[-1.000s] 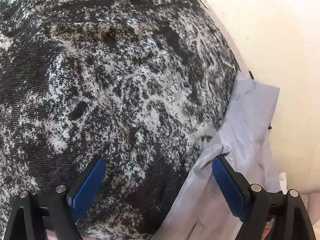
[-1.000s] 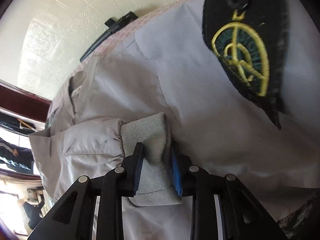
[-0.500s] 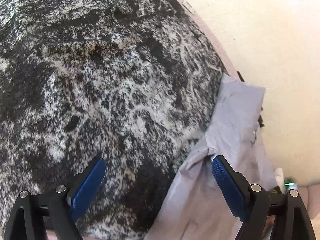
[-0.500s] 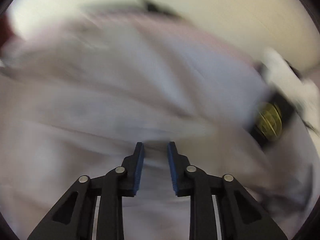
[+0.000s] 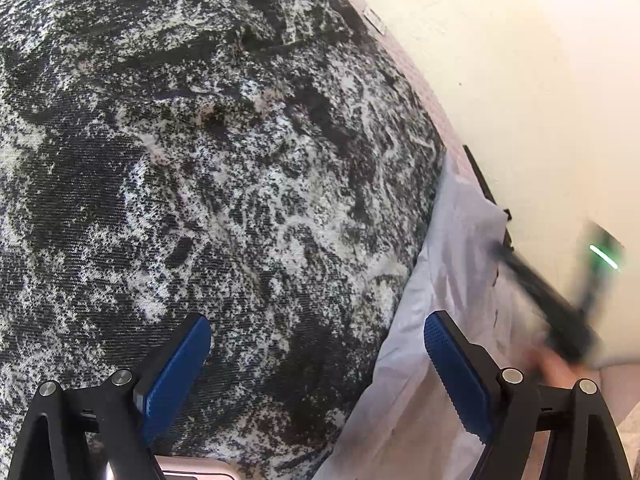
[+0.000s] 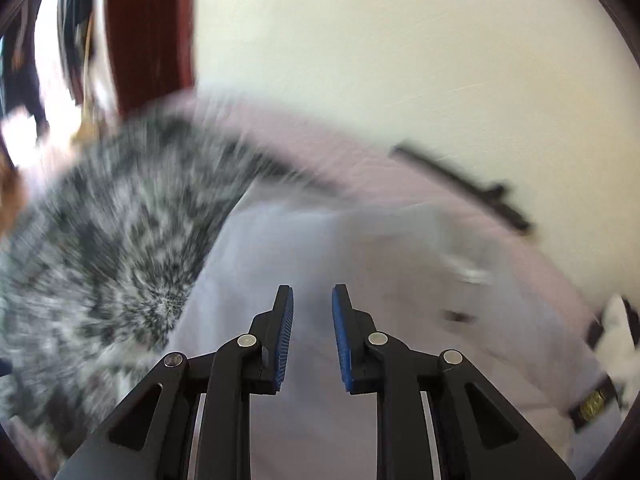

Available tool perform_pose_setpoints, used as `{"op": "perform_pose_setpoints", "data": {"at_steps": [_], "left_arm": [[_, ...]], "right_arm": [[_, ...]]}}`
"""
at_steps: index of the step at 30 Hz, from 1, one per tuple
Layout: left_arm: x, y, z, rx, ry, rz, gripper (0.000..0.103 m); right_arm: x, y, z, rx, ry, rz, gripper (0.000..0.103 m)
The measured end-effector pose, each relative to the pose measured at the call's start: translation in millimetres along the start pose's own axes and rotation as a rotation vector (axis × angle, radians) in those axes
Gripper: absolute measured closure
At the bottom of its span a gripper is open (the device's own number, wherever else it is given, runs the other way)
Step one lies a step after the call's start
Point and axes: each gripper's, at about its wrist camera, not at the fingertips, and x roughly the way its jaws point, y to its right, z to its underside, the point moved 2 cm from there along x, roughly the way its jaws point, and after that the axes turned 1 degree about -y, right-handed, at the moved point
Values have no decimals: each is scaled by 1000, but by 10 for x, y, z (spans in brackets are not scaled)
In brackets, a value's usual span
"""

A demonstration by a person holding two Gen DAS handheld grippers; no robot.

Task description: Fold clothes

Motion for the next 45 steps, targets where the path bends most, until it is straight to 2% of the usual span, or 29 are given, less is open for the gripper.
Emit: {"op": "perform_pose_setpoints", "data": {"at_steps": [3, 4, 6, 7, 8, 9, 10, 11, 12, 13, 15, 16, 17, 19, 22, 25, 27, 29, 32, 34, 36, 39, 43, 45], "left_arm": [[-24, 14, -14, -6, 7, 10, 13], [-33, 19, -21, -5, 8, 13, 13], [-54, 30, -38, -1, 11, 16, 13], [-65, 37, -48, 2, 13, 16, 13], [-71, 45, -55, 5, 15, 16, 13], [-75, 52, -60, 8, 17, 15, 13], [-73, 64, -56, 12, 18, 12, 13], [-70, 76, -51, 17, 20, 7, 13], [-65, 89, -37, 20, 19, 5, 13], [-62, 102, -15, 22, 15, 6, 13], [-57, 128, 33, 26, 8, 9, 13], [-70, 143, 60, 29, 6, 13, 13], [-85, 157, 82, 34, 6, 16, 13], [-133, 204, 130, 57, 7, 15, 13], [-210, 314, 209, 113, 13, 23, 13], [-279, 421, 314, 169, 21, 31, 13], [-291, 479, 400, 200, 16, 38, 13], [-270, 514, 511, 223, 4, 39, 13], [-218, 545, 676, 248, -24, 48, 13], [-180, 570, 793, 271, -42, 61, 13], [-167, 614, 922, 305, -42, 83, 13], [-129, 691, 1137, 352, -45, 113, 12], [-54, 879, 1435, 433, -57, 133, 12], [-32, 988, 1542, 479, -61, 132, 12]], "right_arm": [[351, -517, -40, -130, -34, -58, 84], [230, -555, -78, -139, -7, -118, 88], [-116, -447, -63, -84, 85, -164, 88], [-309, -375, -42, -59, 140, -174, 87], [-543, -246, 29, -40, 222, -137, 86], [-665, -125, 114, -17, 277, -95, 80], [-776, 37, 255, 21, 330, -44, 57], [-750, 199, 372, 71, 350, -3, 40], [-475, 369, 504, 113, 281, -10, 10], [-201, 539, 636, 155, 211, -16, 2], [280, 884, 872, 250, 98, -48, 2], [264, 1086, 875, 351, 140, -123, 5], [263, 1278, 889, 474, 149, -155, 5], [107, 1535, 1036, 653, 232, -295, 7], [-369, 1717, 1480, 736, 458, -496, 6], [-701, 1790, 2209, 761, 581, -575, 1], [-724, 1905, 2900, 848, 586, -566, 1], [-667, 2123, 3544, 985, 559, -510, 1], [-541, 2434, 4383, 1163, 459, -401, 0], [-572, 2565, 4748, 1204, 438, -370, 0], [-667, 2614, 4899, 1170, 451, -332, 0], [-690, 2551, 4877, 1025, 432, -109, 0], [-402, 2325, 4675, 746, 295, 460, 0], [-251, 2276, 4616, 617, 252, 628, 0]]}}
